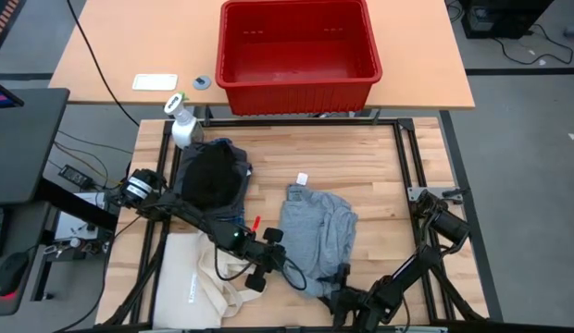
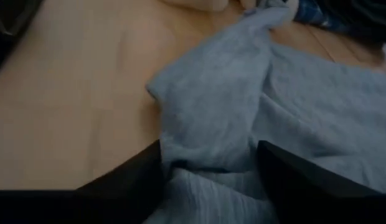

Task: Fold Laundry from Bin
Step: Fold the gray shirt

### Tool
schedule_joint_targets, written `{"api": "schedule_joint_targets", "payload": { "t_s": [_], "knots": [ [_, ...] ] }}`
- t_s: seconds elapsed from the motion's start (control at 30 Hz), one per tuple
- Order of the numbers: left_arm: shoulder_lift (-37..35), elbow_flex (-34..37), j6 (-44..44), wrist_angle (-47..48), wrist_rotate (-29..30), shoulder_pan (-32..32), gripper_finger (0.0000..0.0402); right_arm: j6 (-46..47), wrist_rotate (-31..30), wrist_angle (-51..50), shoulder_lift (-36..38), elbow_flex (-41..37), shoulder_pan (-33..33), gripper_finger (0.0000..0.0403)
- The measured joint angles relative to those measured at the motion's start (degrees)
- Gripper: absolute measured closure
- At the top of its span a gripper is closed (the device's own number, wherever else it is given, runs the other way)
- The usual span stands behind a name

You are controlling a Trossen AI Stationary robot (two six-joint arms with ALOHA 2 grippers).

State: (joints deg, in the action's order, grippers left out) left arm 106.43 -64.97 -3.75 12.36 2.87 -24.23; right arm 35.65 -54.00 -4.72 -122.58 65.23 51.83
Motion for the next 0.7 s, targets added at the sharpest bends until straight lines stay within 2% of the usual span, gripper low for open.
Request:
{"api": "schedule_joint_targets", "payload": {
  "t_s": [0.1, 0.2, 0.33, 0.37, 0.53, 0.7],
  "knots": [
    [0.0, 0.0, -0.17, -0.08, -0.14, -0.11, 0.039, 3.95, 0.01, -3.28, 0.04, -0.01, -0.22, 0.0193],
    [0.0, 0.0, 0.3, -1.11, -3.52, -0.35, 0.039, 7.7, 0.27, -6.85, 0.12, -0.02, -0.31, 0.0263],
    [0.0, 0.0, 1.99, -2.45, -8.86, -1.12, 0.039, 7.03, 0.63, -7.81, 0.49, 0.21, -0.22, 0.0365],
    [0.0, 0.0, 2.48, -2.48, -9.06, -1.24, 0.039, 5.95, 1.29, -8.23, 0.77, 0.38, -0.2, 0.0378],
    [-1.12, 0.07, 5.49, -5.68, -9.4, -2.01, 0.039, 1.06, 4.31, -12.26, 4.56, 2.95, 0.09, 0.0371],
    [-7.31, 0.04, 11.31, -8.77, -8.47, -4.17, 0.039, -3.4, 3.89, -18.47, 10.12, 7.32, 0.77, 0.0378]
  ]
}}
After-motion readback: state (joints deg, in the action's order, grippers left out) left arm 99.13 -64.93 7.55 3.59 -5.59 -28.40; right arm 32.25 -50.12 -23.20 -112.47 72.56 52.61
